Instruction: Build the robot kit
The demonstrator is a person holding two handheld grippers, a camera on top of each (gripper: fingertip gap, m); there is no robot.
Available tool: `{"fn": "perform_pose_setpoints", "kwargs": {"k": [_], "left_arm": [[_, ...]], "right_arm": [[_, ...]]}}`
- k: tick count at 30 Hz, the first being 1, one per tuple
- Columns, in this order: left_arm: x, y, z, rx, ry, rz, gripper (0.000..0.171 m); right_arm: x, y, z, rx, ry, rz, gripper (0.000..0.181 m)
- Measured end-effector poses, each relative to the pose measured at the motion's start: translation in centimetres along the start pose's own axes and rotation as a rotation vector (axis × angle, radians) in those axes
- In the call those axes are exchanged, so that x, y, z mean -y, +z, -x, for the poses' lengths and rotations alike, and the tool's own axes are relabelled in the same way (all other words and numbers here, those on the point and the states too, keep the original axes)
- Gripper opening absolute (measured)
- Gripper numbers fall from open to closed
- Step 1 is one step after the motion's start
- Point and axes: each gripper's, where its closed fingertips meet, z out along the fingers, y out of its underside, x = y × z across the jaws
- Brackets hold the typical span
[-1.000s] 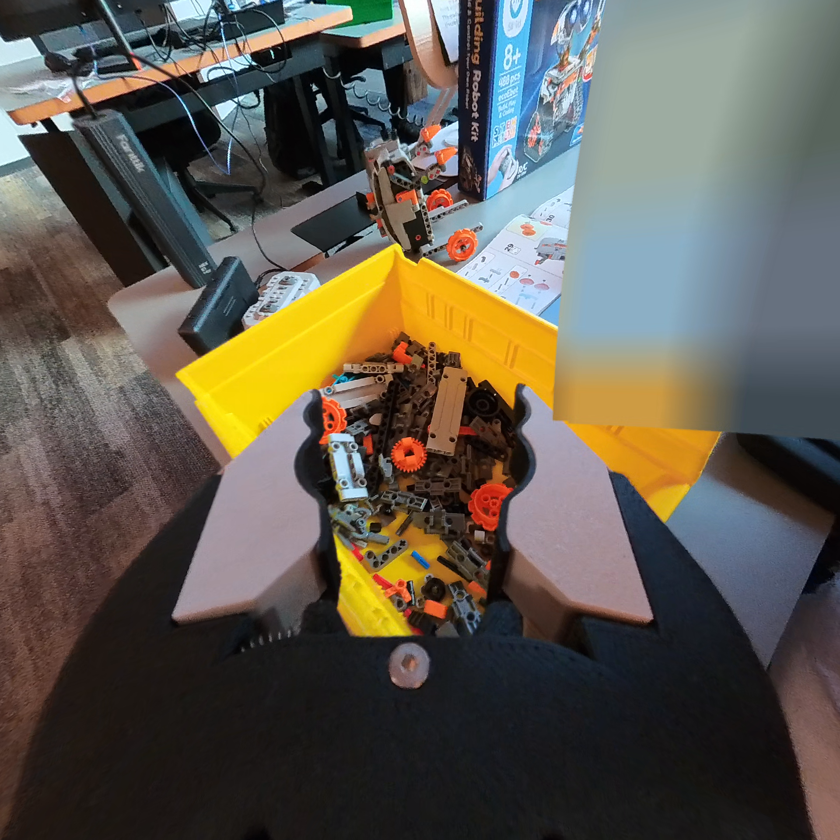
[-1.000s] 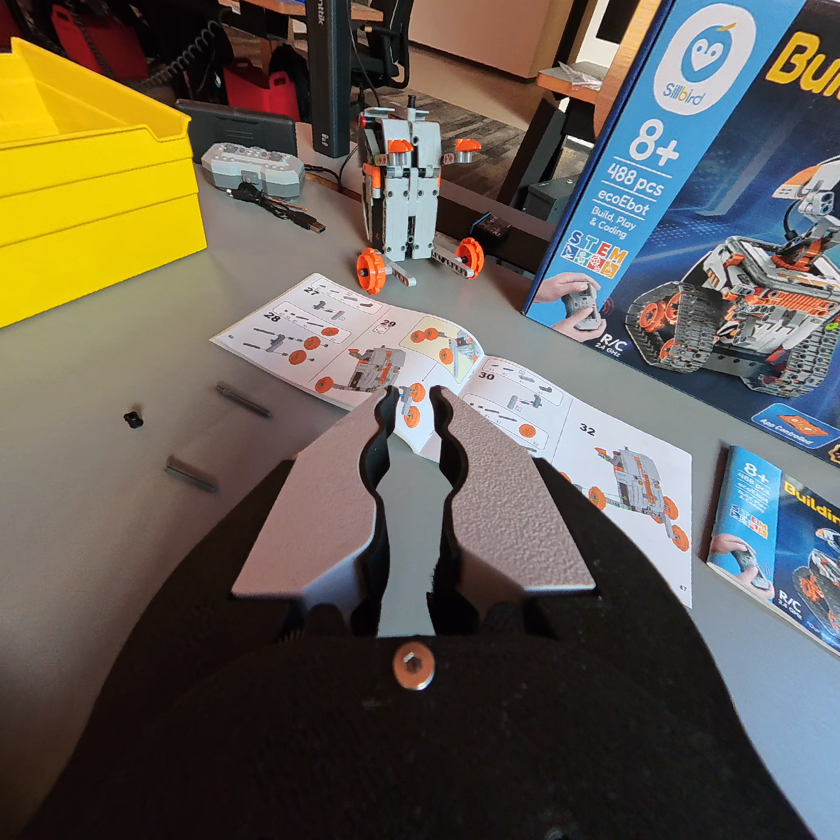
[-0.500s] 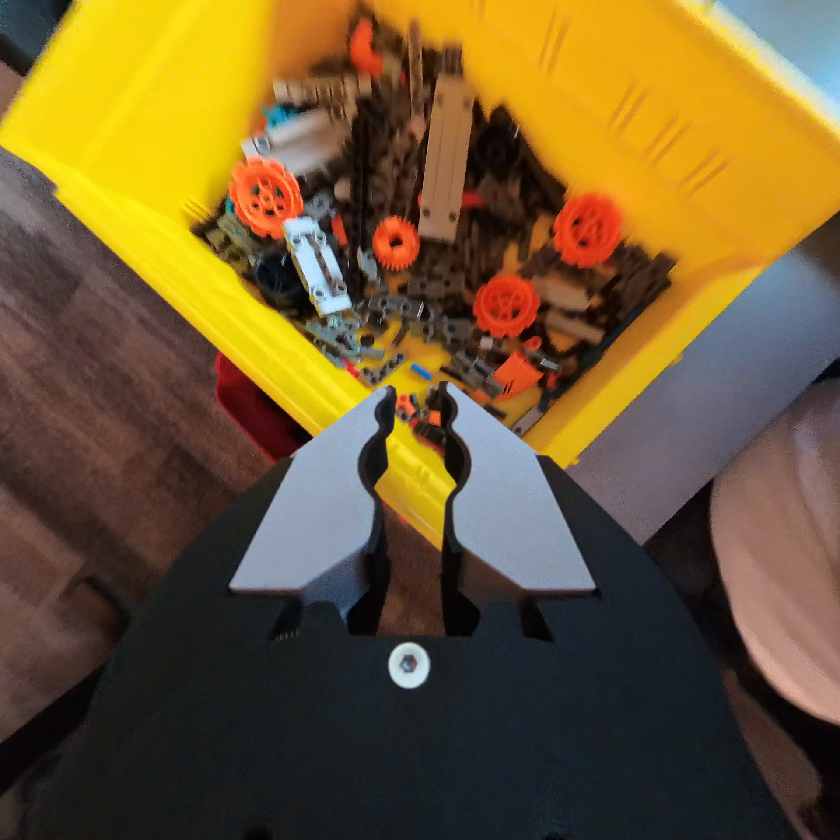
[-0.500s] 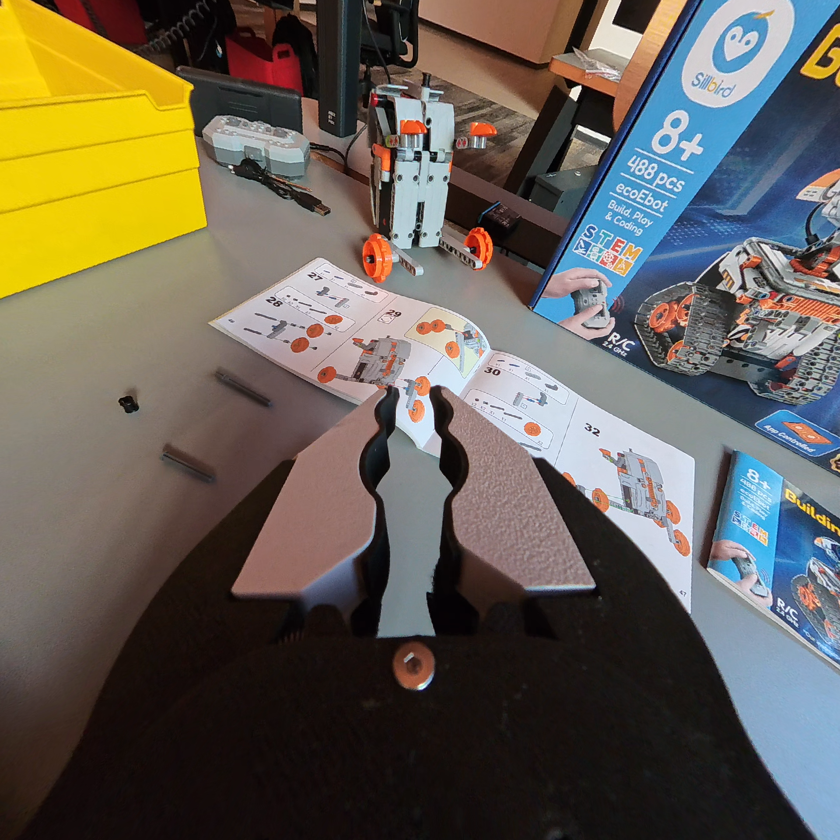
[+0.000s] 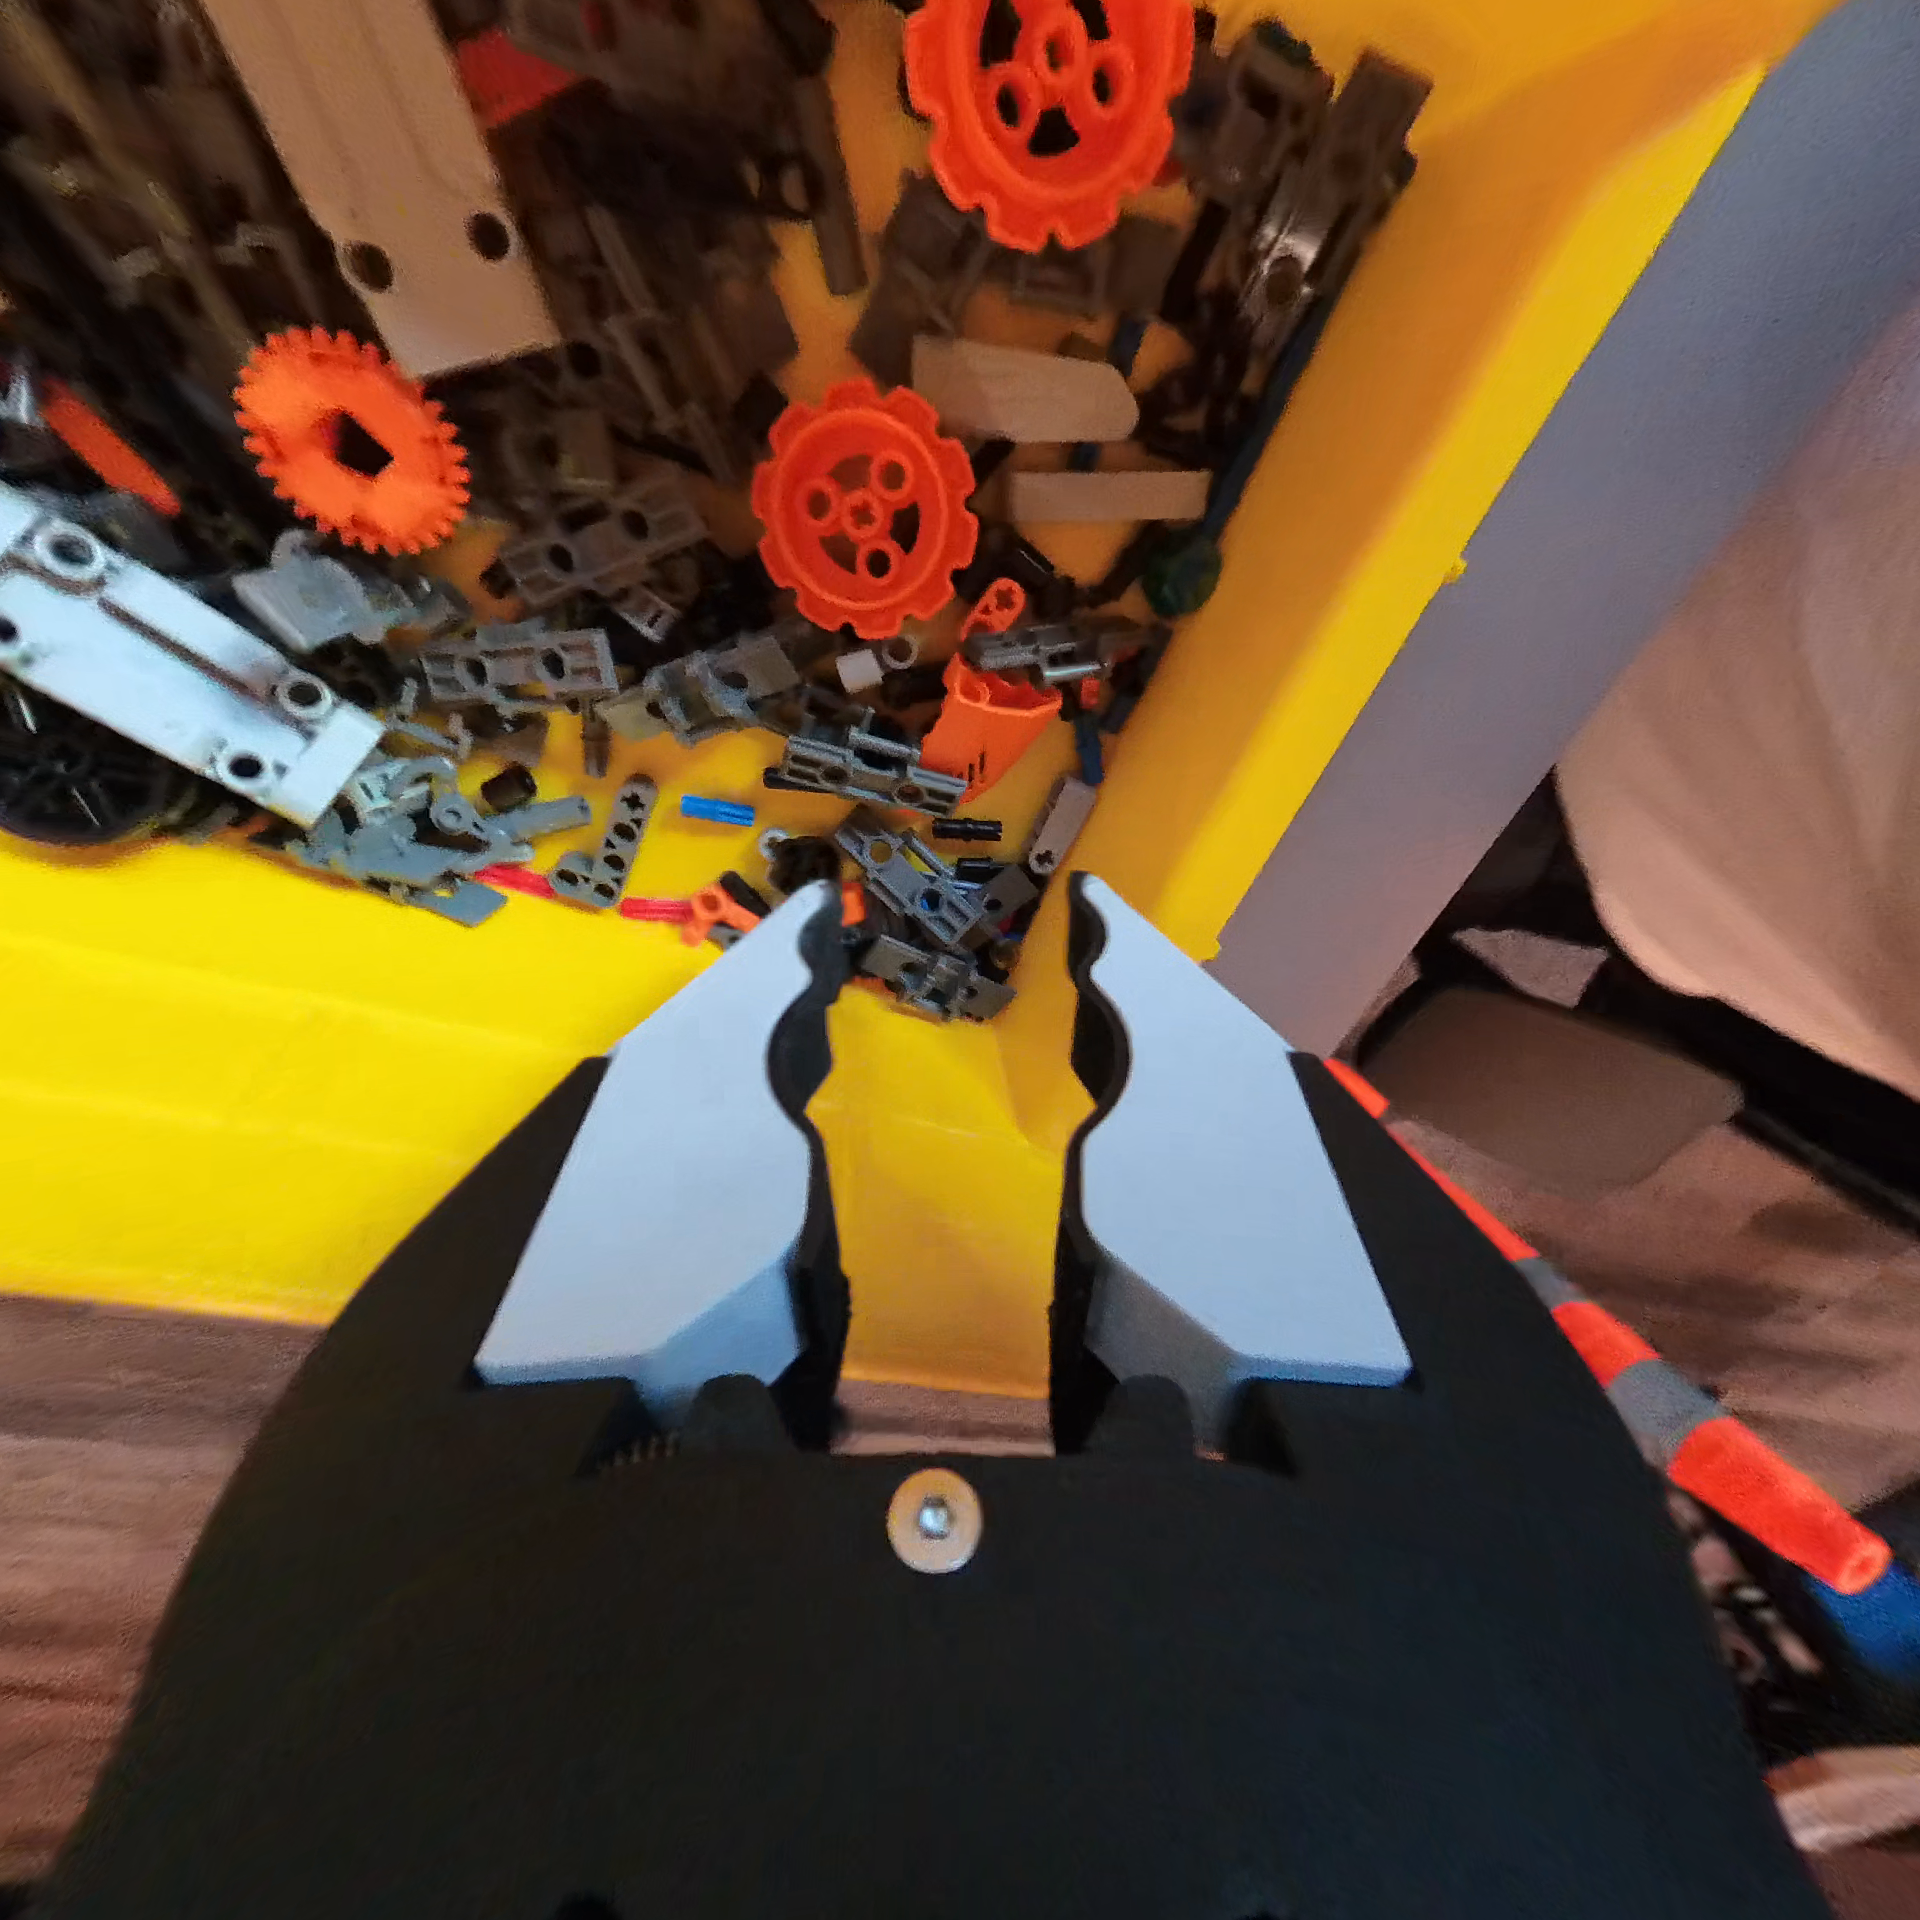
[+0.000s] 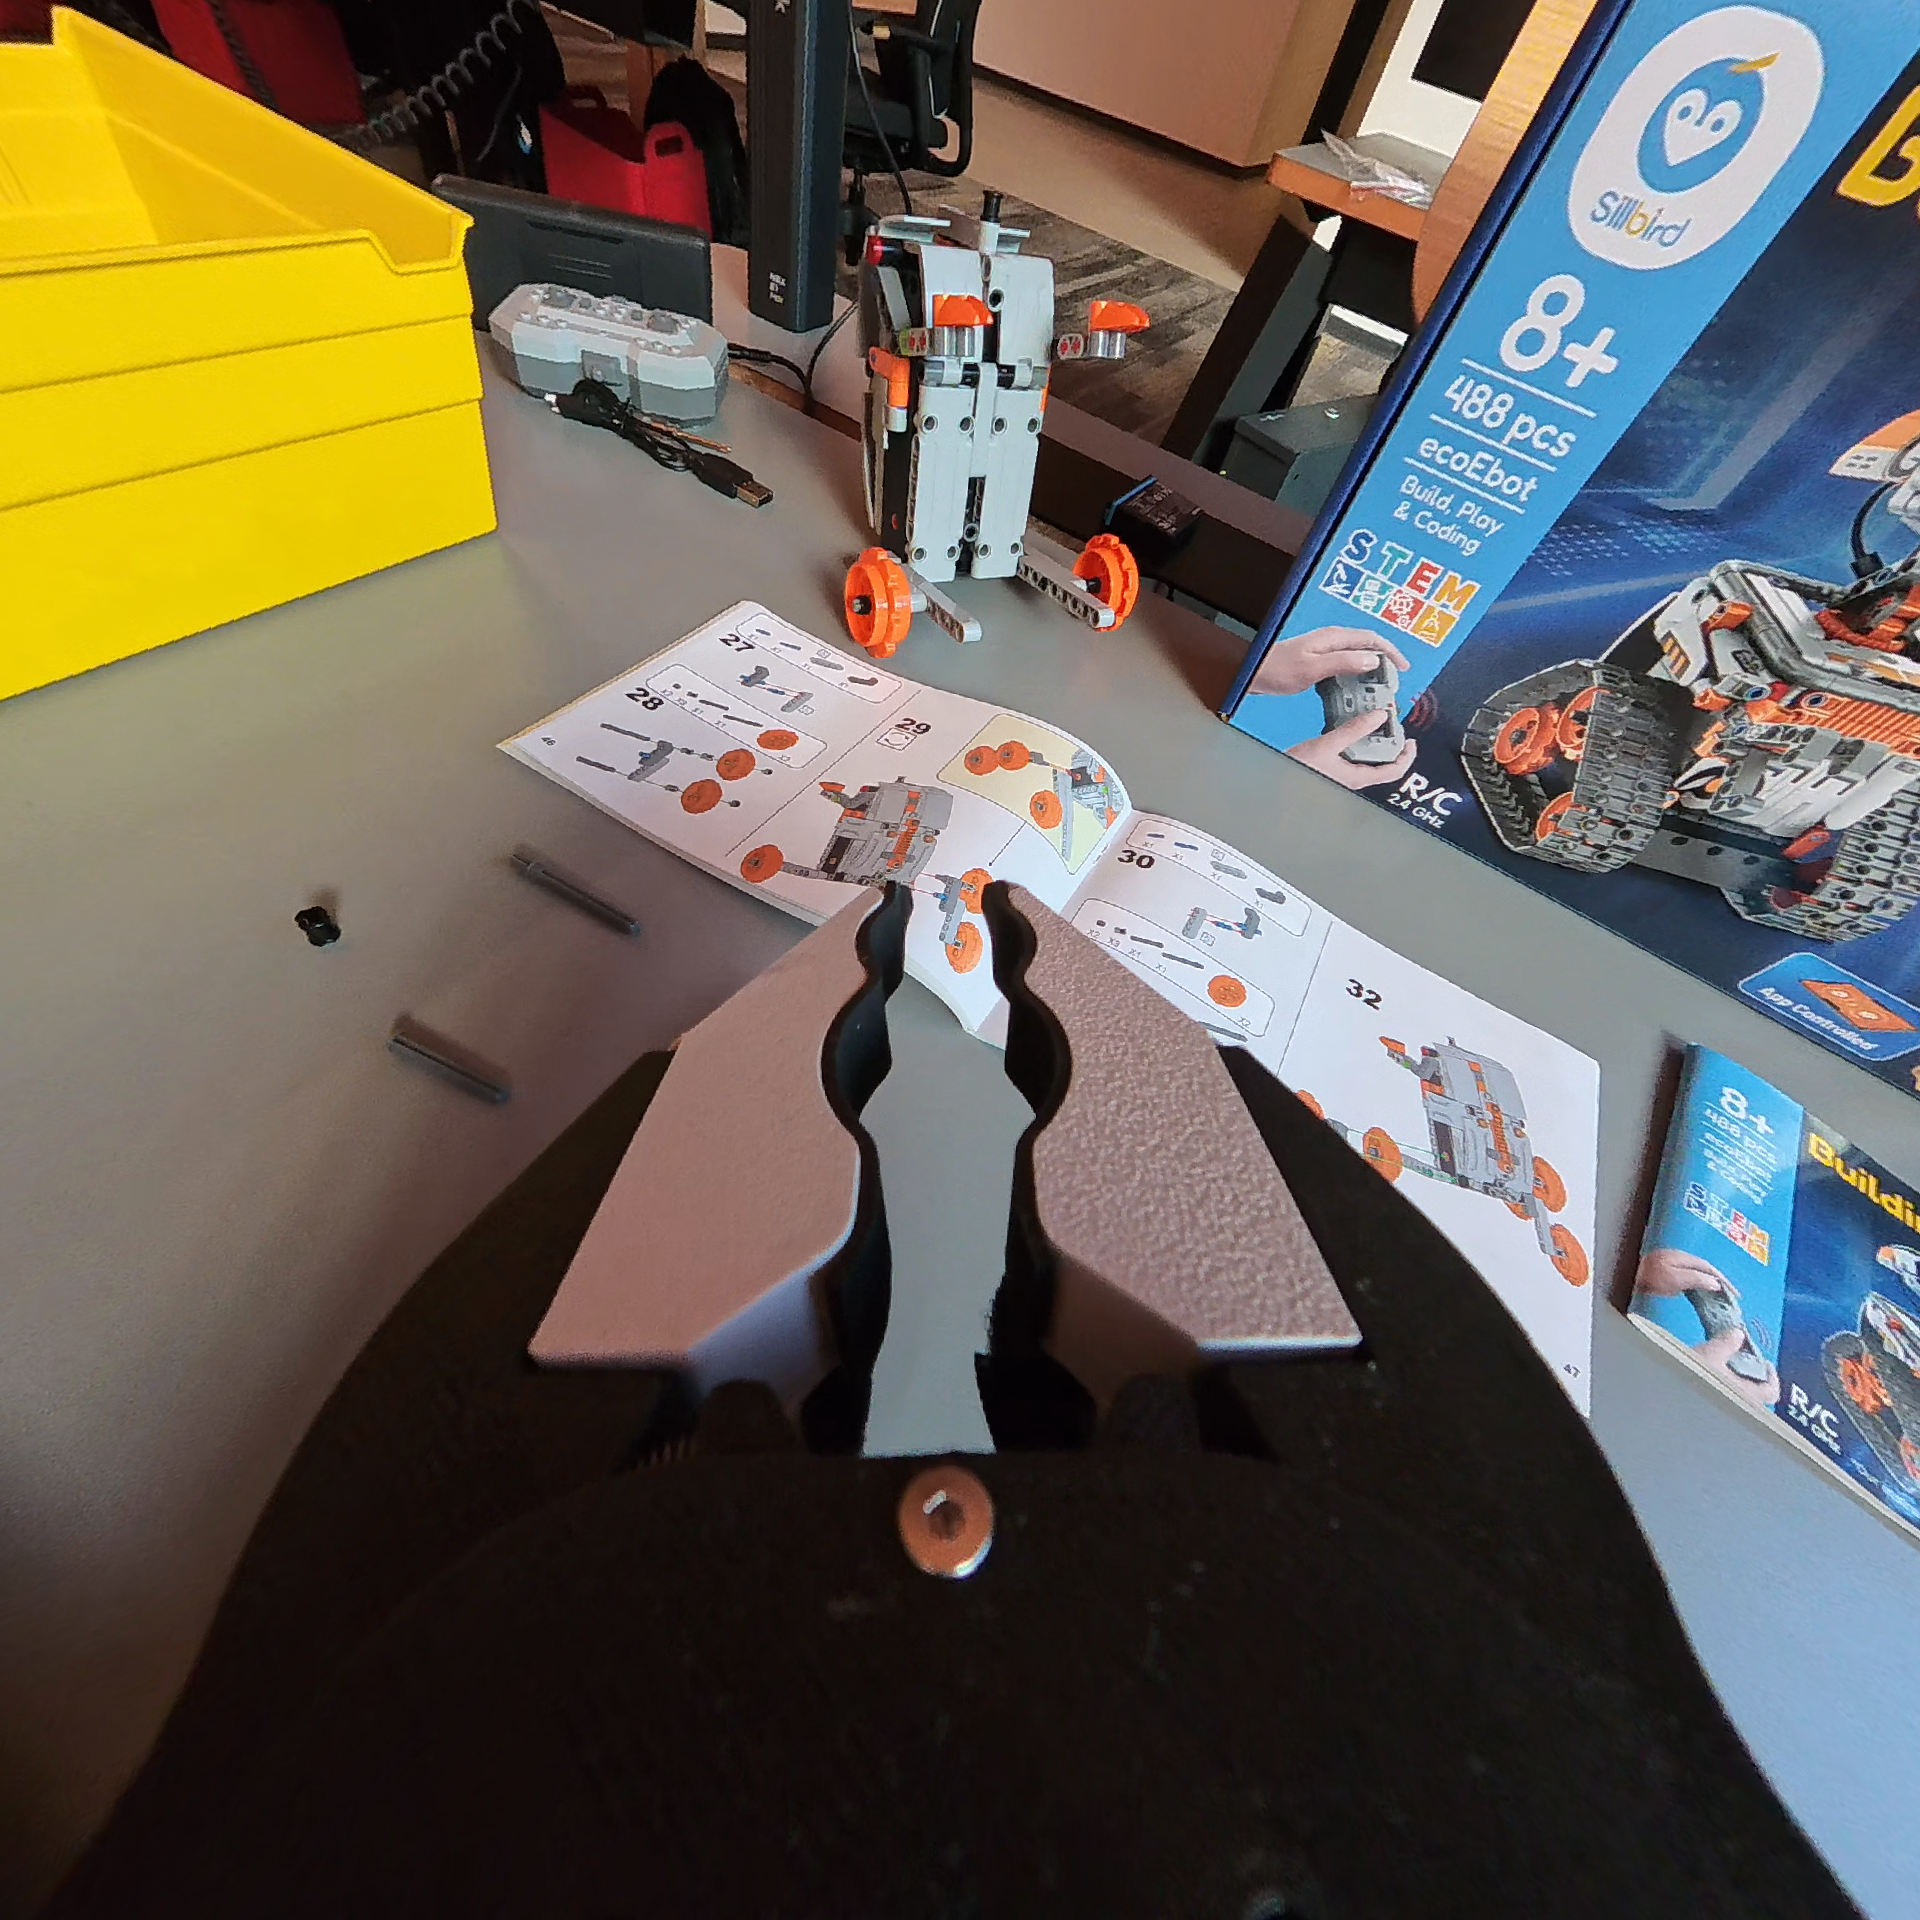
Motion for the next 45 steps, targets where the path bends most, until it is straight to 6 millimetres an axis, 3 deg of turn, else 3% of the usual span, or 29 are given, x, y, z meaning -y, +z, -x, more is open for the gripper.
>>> {"fn": "perform_pose_setpoints", "kwargs": {"k": [2, 5, 9, 24, 33, 38, 45], "left_arm": [[0.3, 0.7, 0.2, 0.008, 0.046, 0.034, 0.054], [1.8, 1.8, 1.1, 0.033, 0.097, 0.034, 0.087], [2.9, 3.0, 2.6, 0.059, 0.085, 0.069, 0.106], [5.5, 2.3, 4.3, 0.233, 0.022, -0.028, 0.098], [5.7, 2.3, 4.4, 0.250, 0.037, -0.022, 0.094], [6.0, 1.6, 7.3, 0.301, 0.031, -0.029, 0.059], [6.4, 1.9, 10.3, 0.259, -0.128, -0.106, 0.050]], "right_arm": [[0.0, 0.0, 0.0, 0.002, 0.000, 0.000, 0.014], [0.1, -0.1, 0.0, 0.002, 0.000, -0.006, 0.014], [0.0, 0.0, 0.1, 0.009, 0.009, -0.003, 0.014], [-0.4, 0.3, 0.1, 0.003, -0.018, 0.021, 0.015], [-0.3, 0.2, 0.2, 0.005, -0.027, 0.019, 0.015], [0.1, -0.1, 0.2, 0.002, -0.028, 0.000, 0.015], [-0.3, 0.3, 0.3, 0.011, -0.014, 0.016, 0.015]]}}
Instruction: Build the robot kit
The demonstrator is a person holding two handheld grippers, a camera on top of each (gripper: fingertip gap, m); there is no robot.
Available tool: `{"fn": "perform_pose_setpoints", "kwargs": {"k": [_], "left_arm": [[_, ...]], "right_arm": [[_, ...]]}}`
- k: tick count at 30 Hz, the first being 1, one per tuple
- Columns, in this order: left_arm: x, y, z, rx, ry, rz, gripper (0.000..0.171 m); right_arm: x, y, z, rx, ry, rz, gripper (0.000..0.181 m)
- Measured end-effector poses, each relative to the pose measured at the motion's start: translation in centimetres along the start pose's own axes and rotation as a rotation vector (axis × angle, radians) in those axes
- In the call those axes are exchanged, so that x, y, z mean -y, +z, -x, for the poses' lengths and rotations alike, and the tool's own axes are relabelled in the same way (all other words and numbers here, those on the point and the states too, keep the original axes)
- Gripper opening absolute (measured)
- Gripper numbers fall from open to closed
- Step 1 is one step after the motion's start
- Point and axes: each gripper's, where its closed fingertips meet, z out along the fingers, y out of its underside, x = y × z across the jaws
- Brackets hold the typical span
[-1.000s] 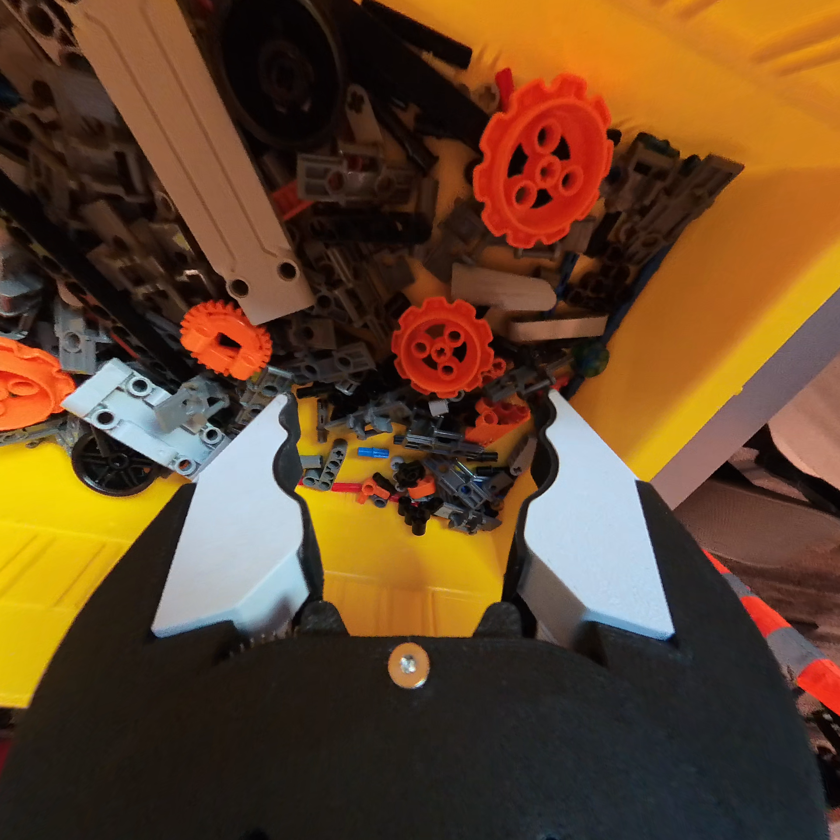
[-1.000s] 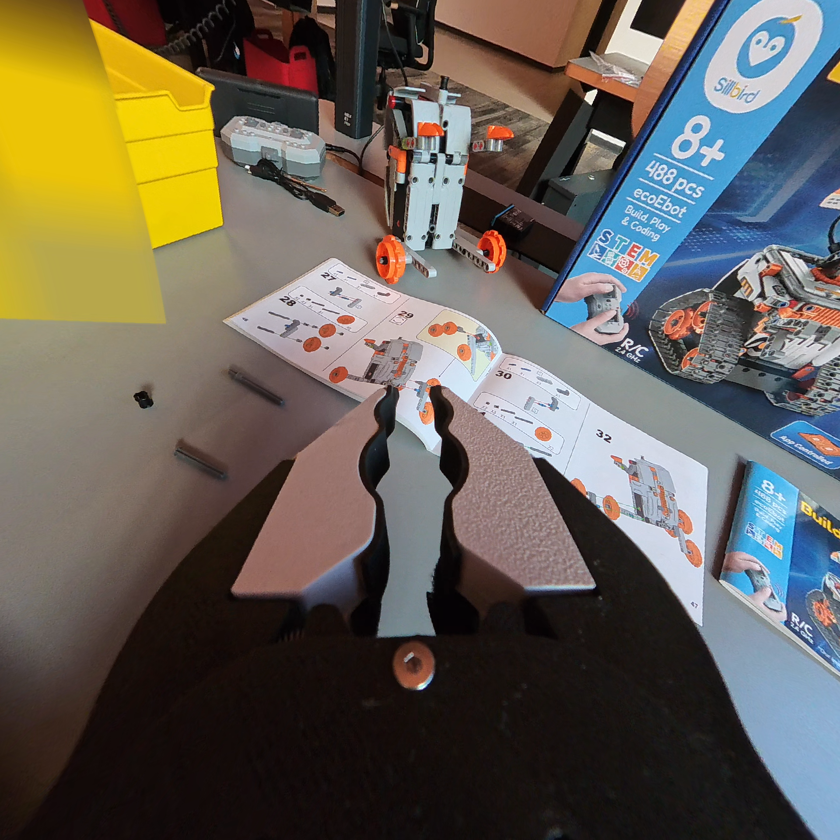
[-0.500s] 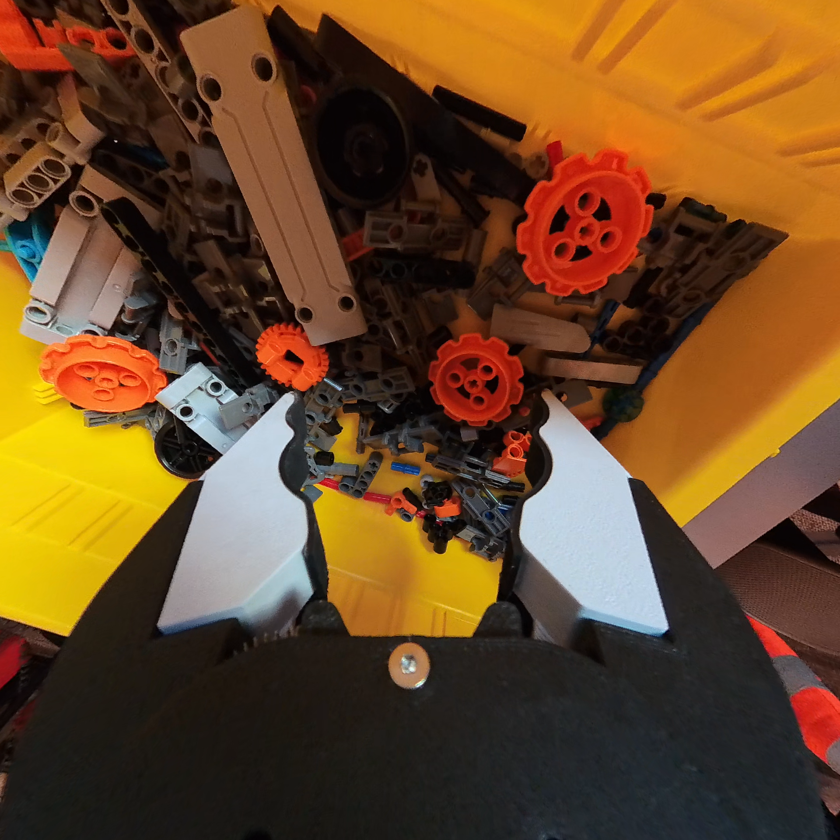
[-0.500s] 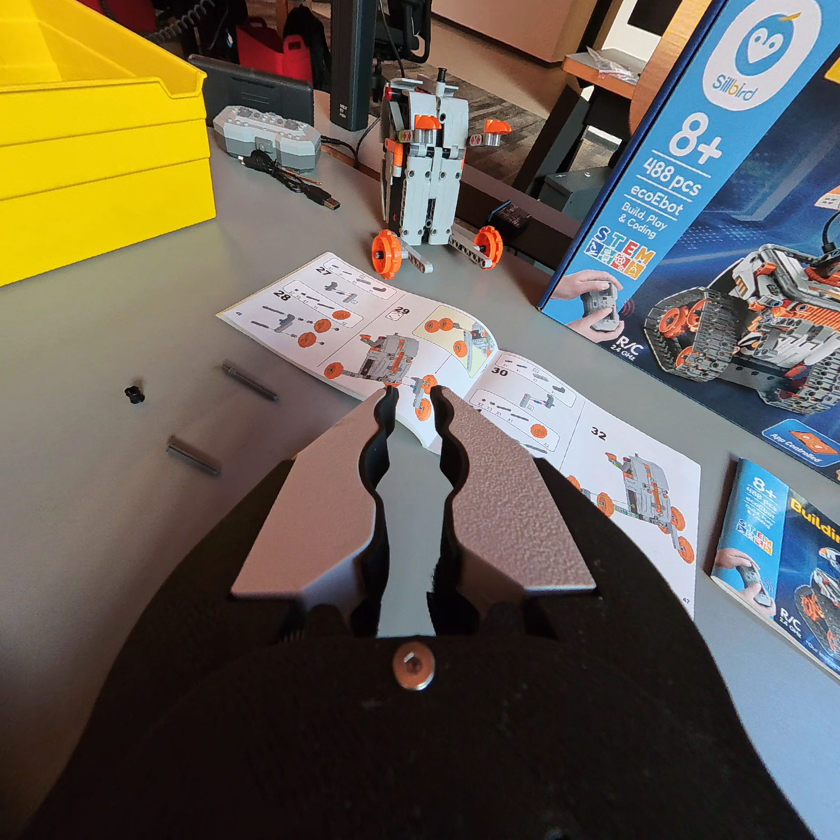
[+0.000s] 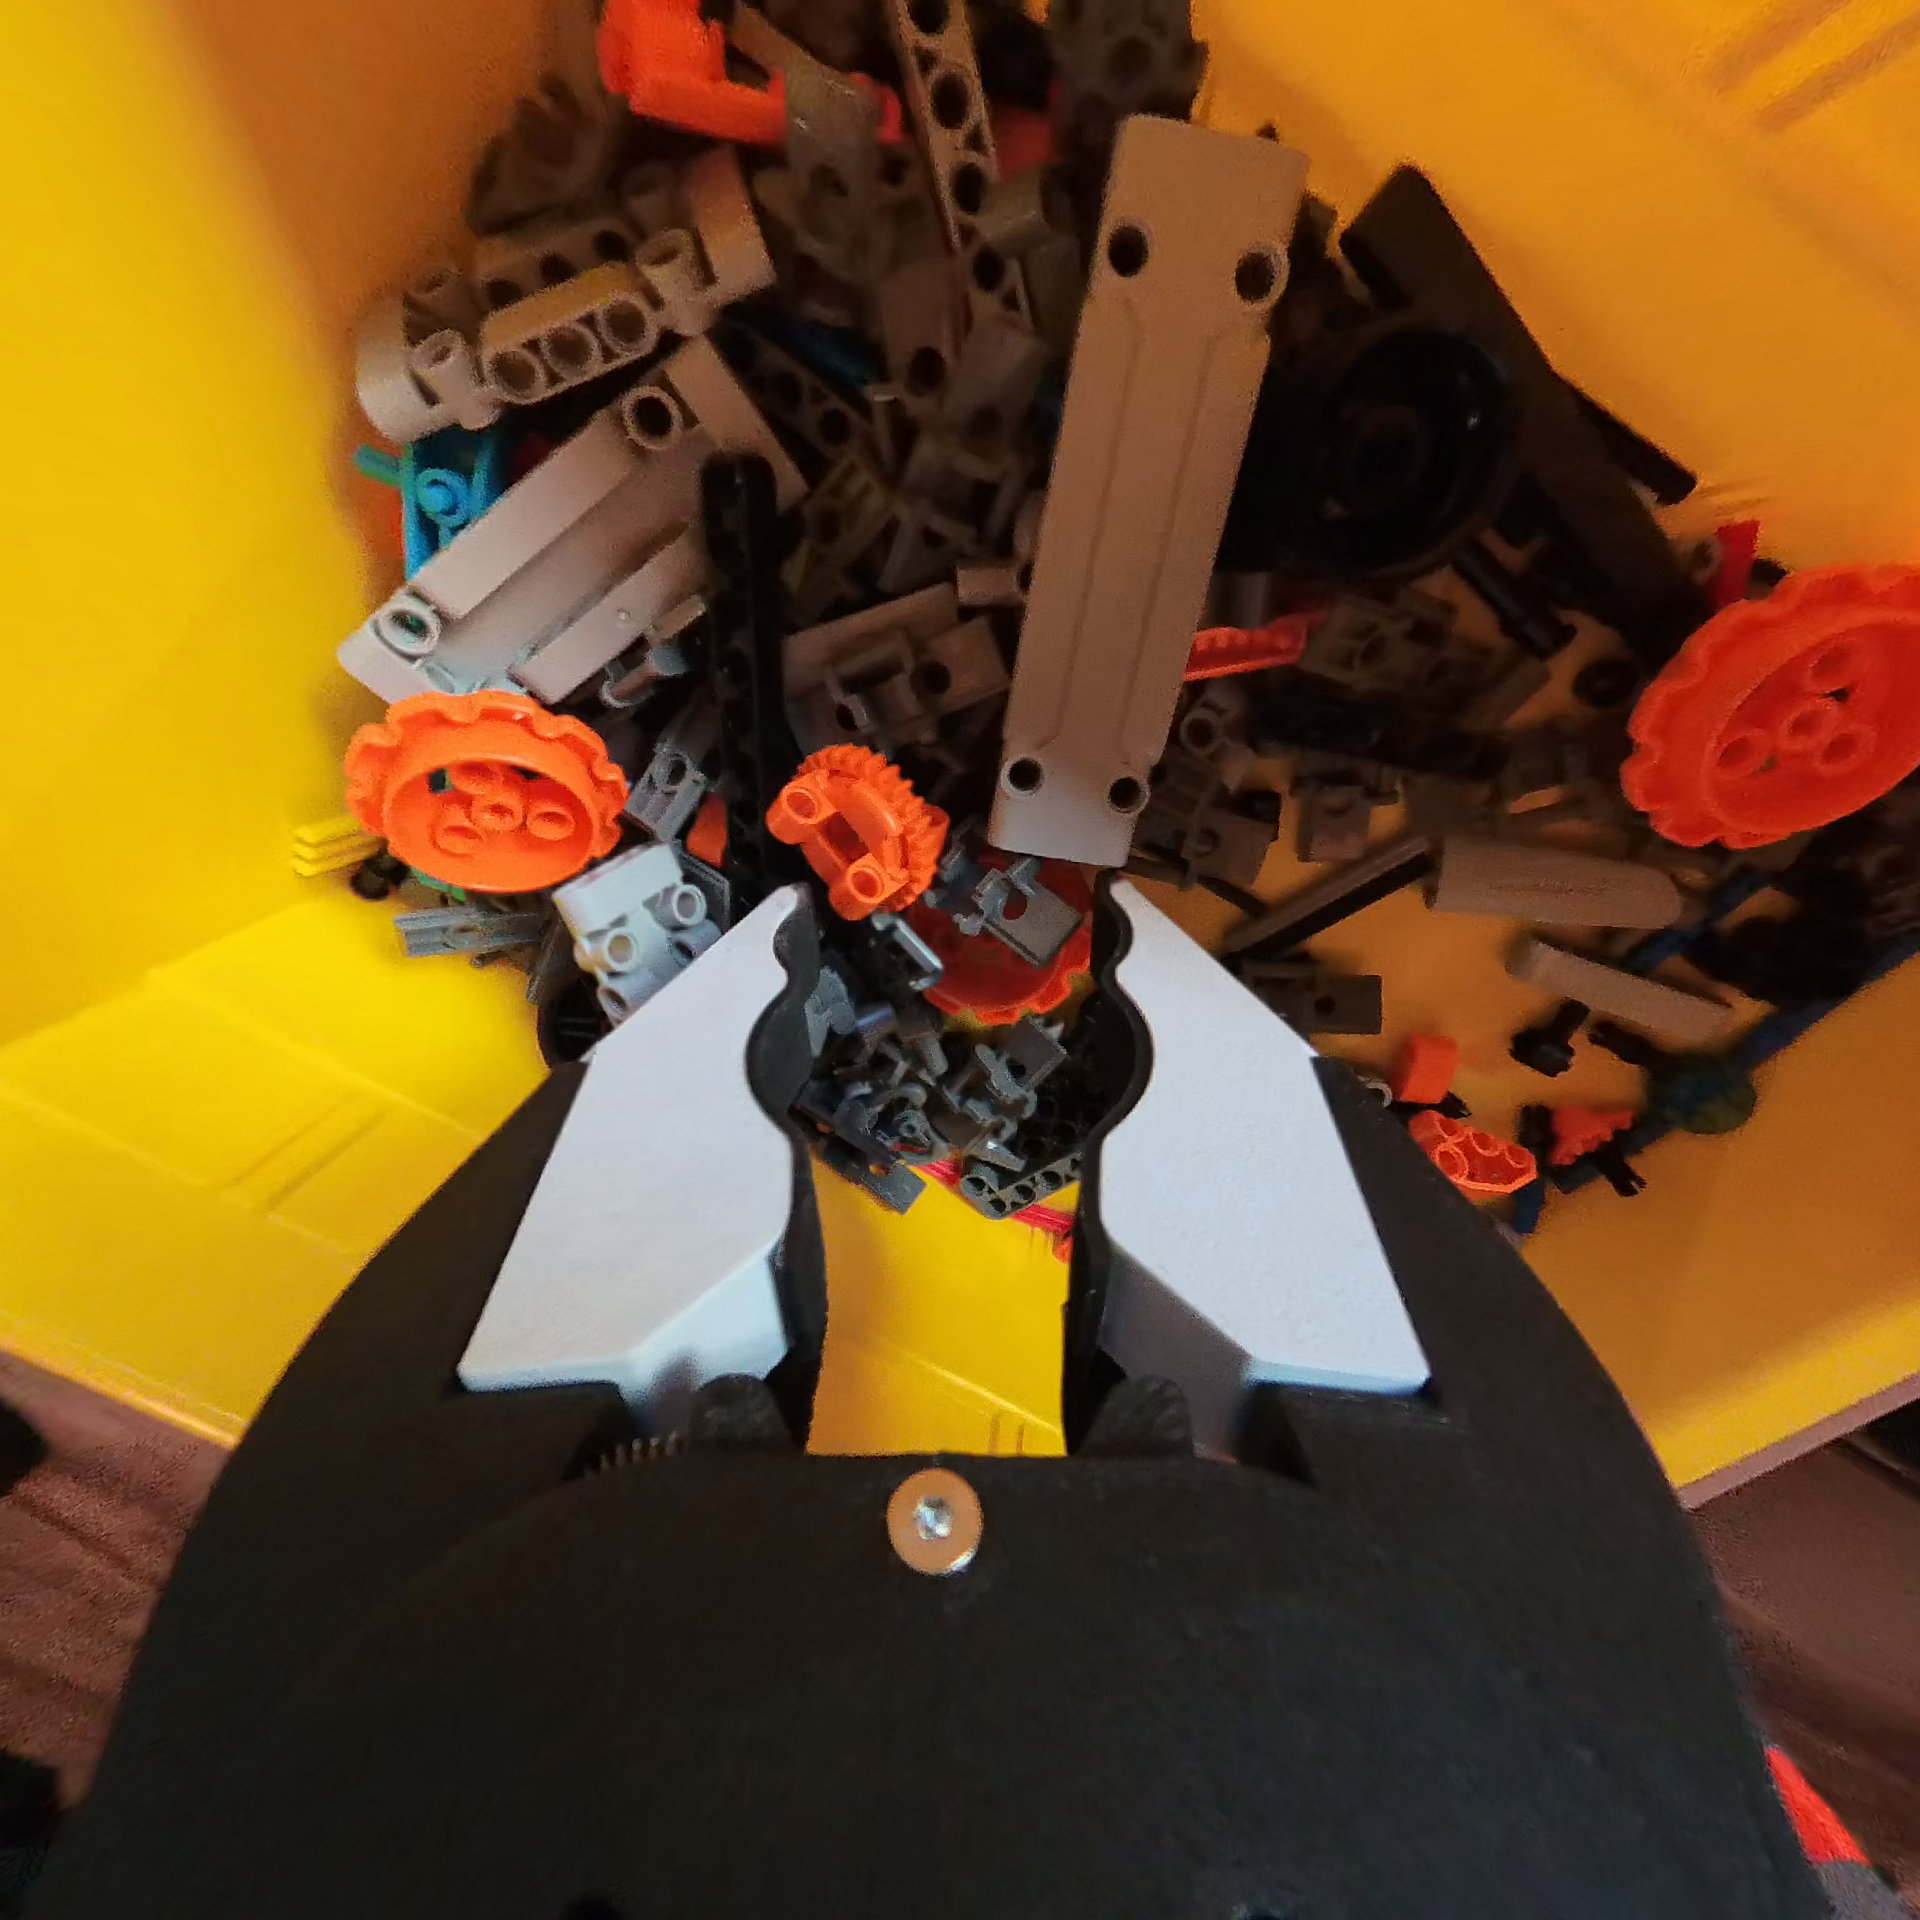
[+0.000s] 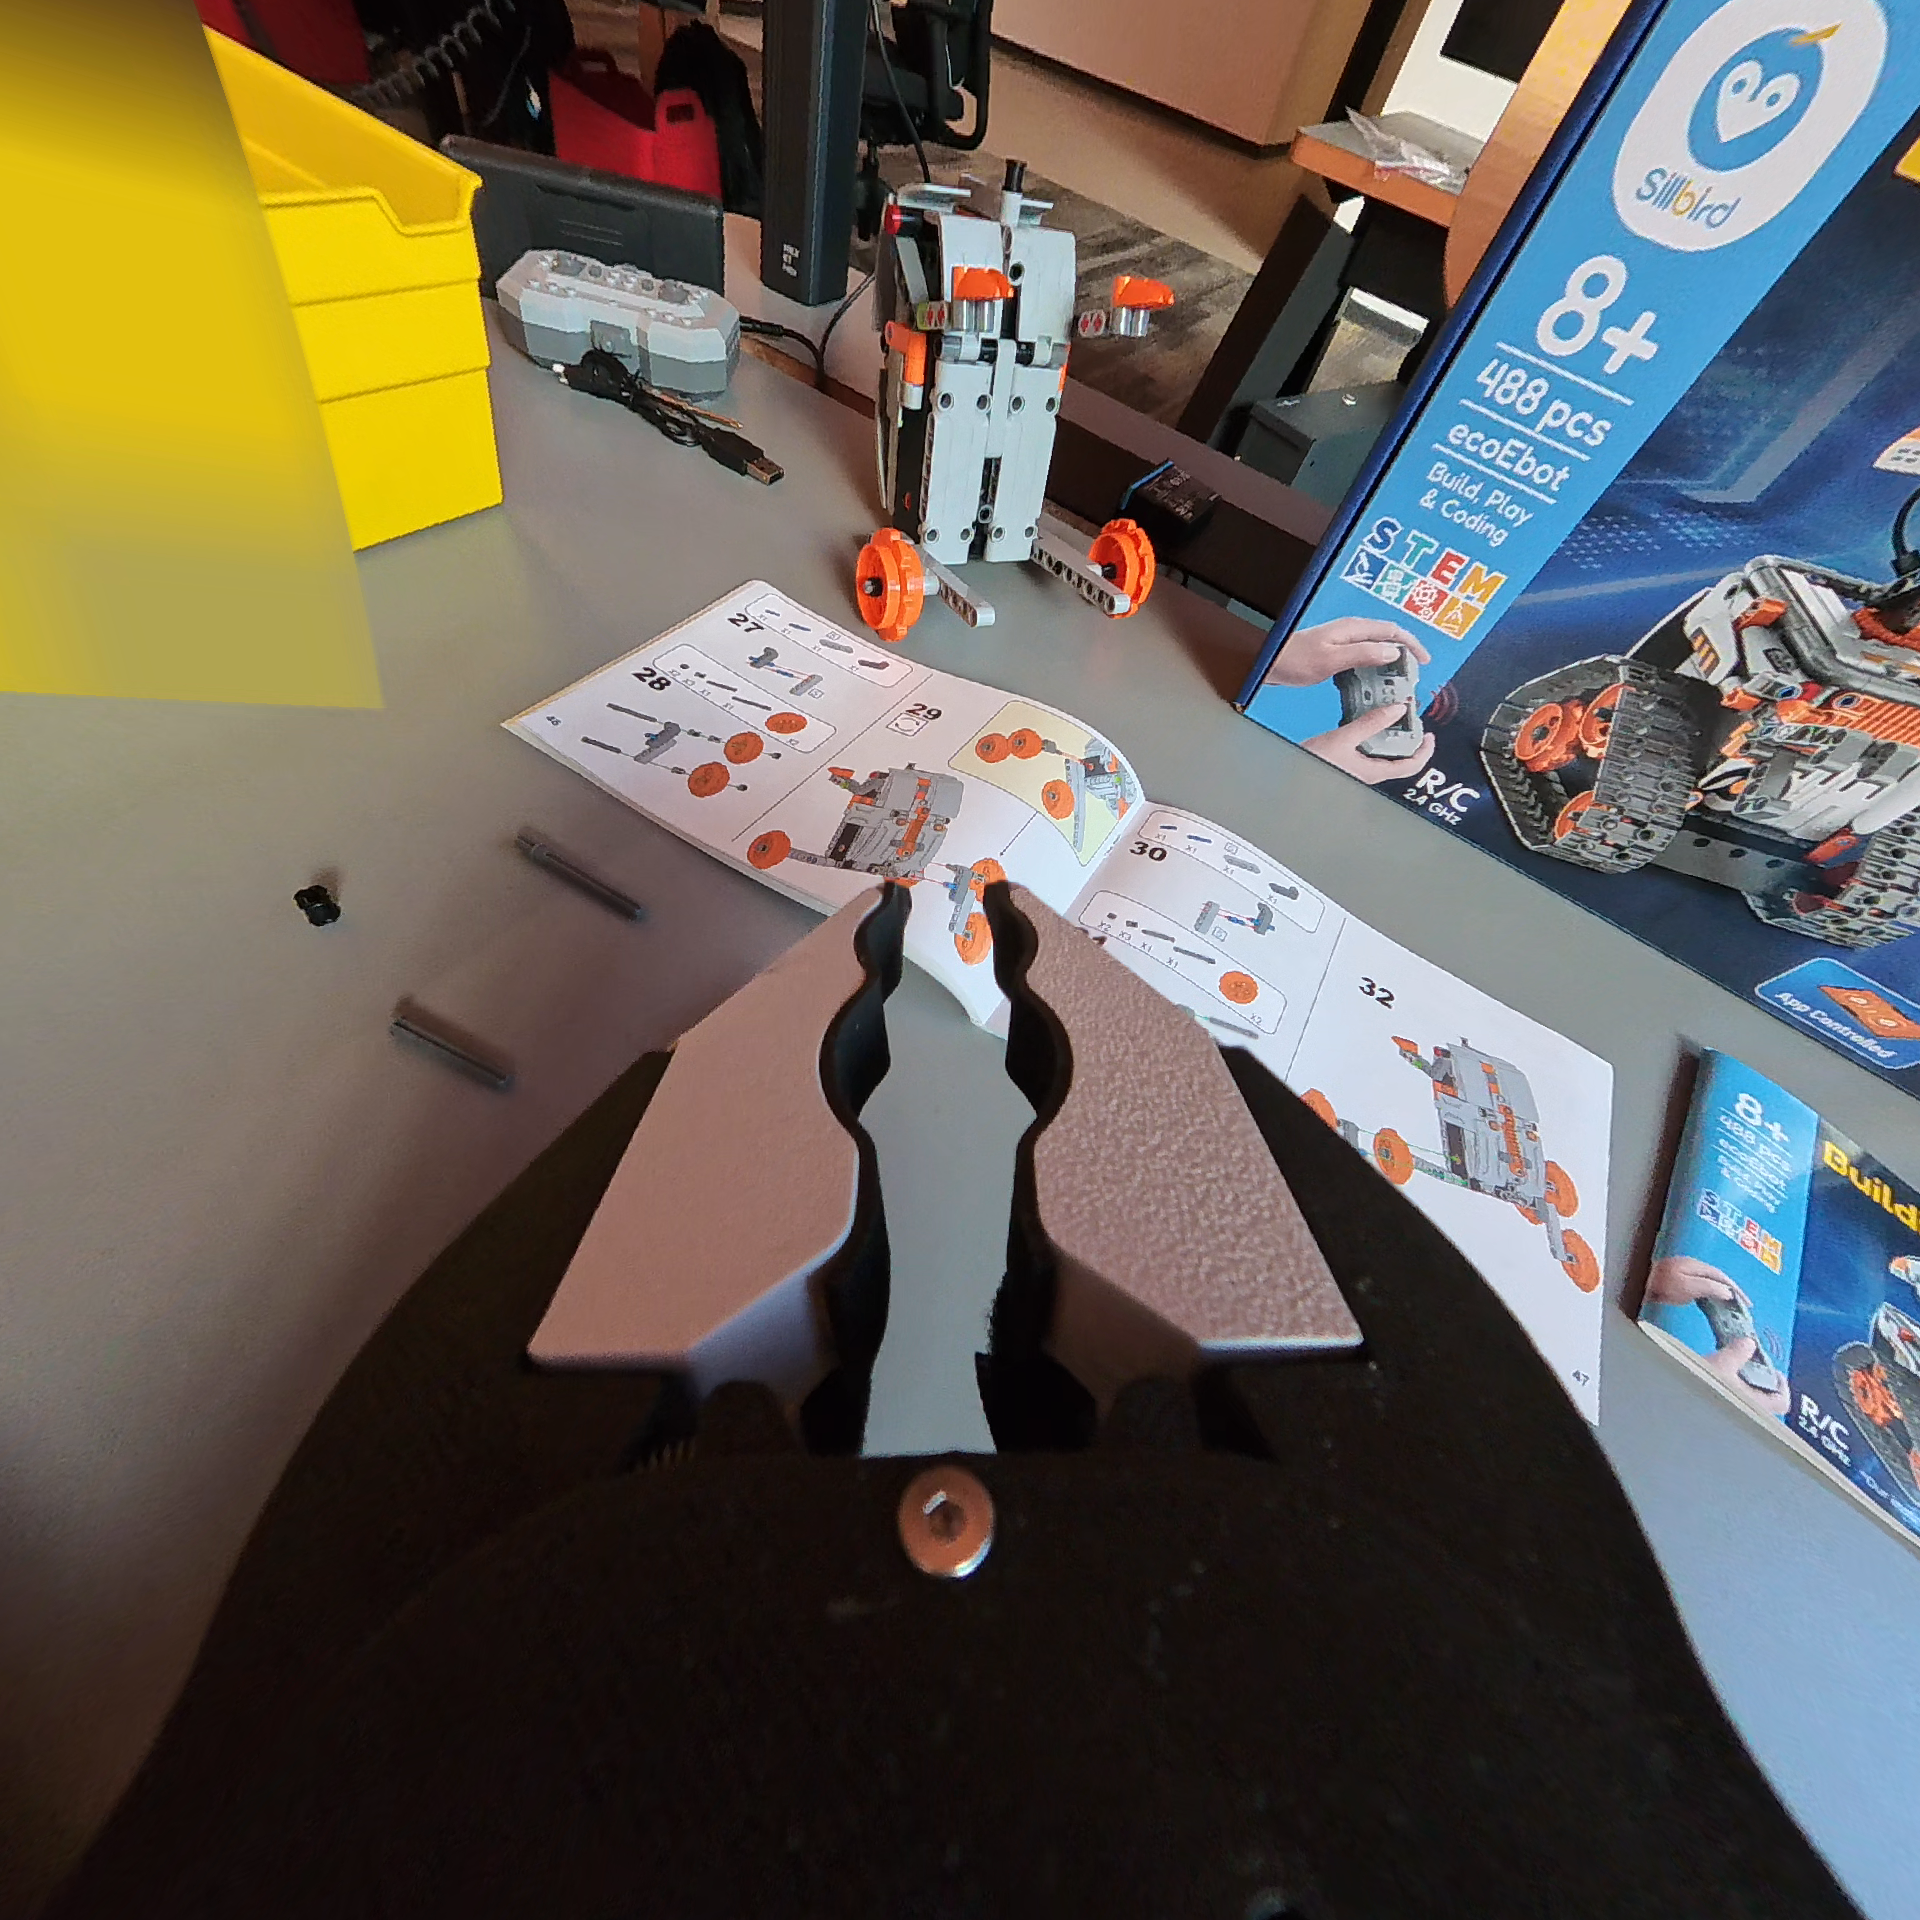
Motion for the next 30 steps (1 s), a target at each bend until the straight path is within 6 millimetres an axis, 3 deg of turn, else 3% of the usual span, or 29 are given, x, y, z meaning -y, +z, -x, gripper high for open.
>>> {"fn": "perform_pose_setpoints", "kwargs": {"k": [4, 6, 8, 10, 19, 22, 25, 30], "left_arm": [[0.2, -1.3, -0.8, -0.030, -0.049, -0.066, 0.064], [1.3, -2.5, -2.3, -0.065, -0.047, -0.159, 0.068], [2.2, -3.4, -4.0, -0.113, -0.044, -0.232, 0.091], [2.7, -3.7, -5.7, -0.172, -0.030, -0.266, 0.100], [4.6, -1.0, -6.5, -0.013, 0.116, -0.229, 0.145], [5.0, -0.2, -6.7, -0.035, 0.098, -0.213, 0.141], [4.6, 0.1, -5.3, 0.003, 0.078, -0.192, 0.126], [4.1, -1.0, -4.3, 0.013, 0.035, -0.222, 0.115]], "right_arm": [[-0.2, 0.2, 0.1, 0.005, -0.001, 0.009, 0.015], [-0.2, 0.2, 0.2, 0.006, -0.004, 0.012, 0.015], [-0.3, 0.3, 0.2, 0.008, -0.007, 0.016, 0.015], [-0.4, 0.4, 0.2, 0.010, -0.008, 0.019, 0.015], [-0.6, 0.5, 0.3, 0.018, -0.006, 0.021, 0.015], [-0.4, 0.5, 0.4, 0.022, -0.006, 0.015, 0.015], [-0.4, 0.5, 0.5, 0.023, -0.009, 0.013, 0.015], [-0.1, 0.3, 0.5, 0.024, -0.007, 0.002, 0.015]]}}
